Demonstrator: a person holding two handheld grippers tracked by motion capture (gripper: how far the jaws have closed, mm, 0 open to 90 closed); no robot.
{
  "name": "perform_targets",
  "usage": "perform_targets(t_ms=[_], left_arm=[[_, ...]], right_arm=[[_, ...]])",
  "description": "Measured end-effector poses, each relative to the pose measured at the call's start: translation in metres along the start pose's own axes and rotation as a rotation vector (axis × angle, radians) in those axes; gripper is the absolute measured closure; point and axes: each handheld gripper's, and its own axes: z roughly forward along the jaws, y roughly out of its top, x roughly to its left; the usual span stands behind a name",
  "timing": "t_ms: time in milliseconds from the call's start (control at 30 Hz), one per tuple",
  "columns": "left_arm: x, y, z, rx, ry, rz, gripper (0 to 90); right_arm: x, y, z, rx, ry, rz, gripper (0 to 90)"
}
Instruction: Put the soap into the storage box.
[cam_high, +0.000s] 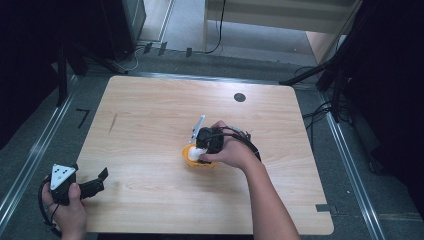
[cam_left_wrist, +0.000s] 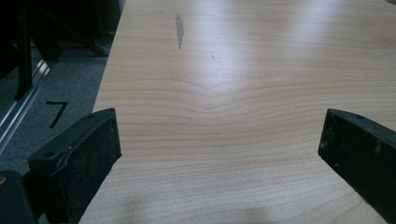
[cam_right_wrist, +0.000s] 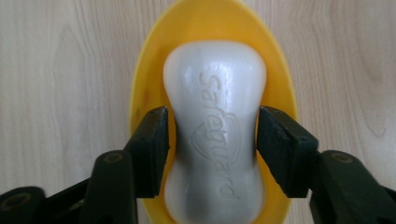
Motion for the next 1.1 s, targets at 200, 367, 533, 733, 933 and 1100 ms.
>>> perform_targets(t_ms=[200,367,533,733,933,1100], left_arm=[[0.000,0.000,0.000,0.000,0.001,0.001,0.0],[0.000,0.000,0.000,-0.001,0.002,0.001,0.0],[0.000,0.000,0.000,-0.001,0.001,0.002,0.0],[-0.001,0.000,0.000,-0.001,0.003,0.004,0.0],[-0.001,0.000,0.000,-0.001,0.003,0.004,0.0],[-0.001,0.000,0.000,0.000,0.004,0.004,0.0]], right_arm=[[0.000,-0.002,-0.009,-0.020,-0.005,0.014,41.7],[0.000,-0.012,-0.016,-0.045,-0.024,0.045,39.6],[0.000,-0.022,-0.024,-0.059,-0.024,0.098,38.1],[-0.001,-0.036,-0.033,-0.091,-0.029,0.147,37.4],[0.000,-0.047,-0.037,-0.106,-0.051,0.178,33.2],[0.001,-0.057,-0.042,-0.122,-0.063,0.209,32.2]])
